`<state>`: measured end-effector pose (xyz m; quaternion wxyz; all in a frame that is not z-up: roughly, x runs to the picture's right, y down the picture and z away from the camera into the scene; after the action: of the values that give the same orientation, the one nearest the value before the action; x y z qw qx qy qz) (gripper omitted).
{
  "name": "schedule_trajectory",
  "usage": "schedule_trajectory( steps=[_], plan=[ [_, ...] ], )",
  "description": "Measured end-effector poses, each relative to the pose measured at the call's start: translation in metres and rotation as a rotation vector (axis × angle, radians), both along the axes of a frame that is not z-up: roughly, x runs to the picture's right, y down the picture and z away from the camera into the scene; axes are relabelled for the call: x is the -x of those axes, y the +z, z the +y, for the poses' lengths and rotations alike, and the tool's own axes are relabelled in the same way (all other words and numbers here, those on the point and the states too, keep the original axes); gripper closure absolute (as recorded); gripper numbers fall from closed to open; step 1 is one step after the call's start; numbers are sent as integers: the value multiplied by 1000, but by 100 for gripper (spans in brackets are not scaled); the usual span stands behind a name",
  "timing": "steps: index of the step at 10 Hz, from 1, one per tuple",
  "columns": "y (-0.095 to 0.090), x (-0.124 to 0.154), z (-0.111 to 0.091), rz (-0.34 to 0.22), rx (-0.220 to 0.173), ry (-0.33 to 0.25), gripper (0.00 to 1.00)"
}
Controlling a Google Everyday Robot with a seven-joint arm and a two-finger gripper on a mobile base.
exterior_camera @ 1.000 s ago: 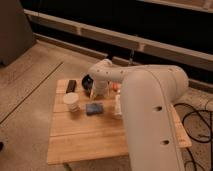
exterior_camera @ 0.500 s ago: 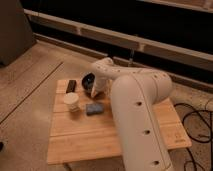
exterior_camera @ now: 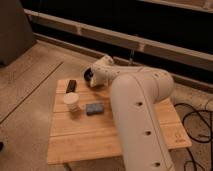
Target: Push the ceramic bowl across the table
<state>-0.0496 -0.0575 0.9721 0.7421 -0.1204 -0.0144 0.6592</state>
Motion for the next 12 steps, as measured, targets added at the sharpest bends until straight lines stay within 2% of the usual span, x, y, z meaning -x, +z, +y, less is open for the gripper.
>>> schedule_trajectory(
  steps=[1,2,4,6,8,10,11,12],
  plan=[
    [-9,0,-1,-24,-49,-6,35],
    [-16,-3,4,-41,-76,3,35],
    [-32,-19,20,-24,-75,41,35],
    [-50,-38,33,52,-55,74,35],
    [-52,-45,46,106,-29,99,35],
    [-38,-44,68,141,33,130,35],
    [-27,-38,76,139,57,126,35],
    [-18,-28,75,118,65,117,35]
  ],
)
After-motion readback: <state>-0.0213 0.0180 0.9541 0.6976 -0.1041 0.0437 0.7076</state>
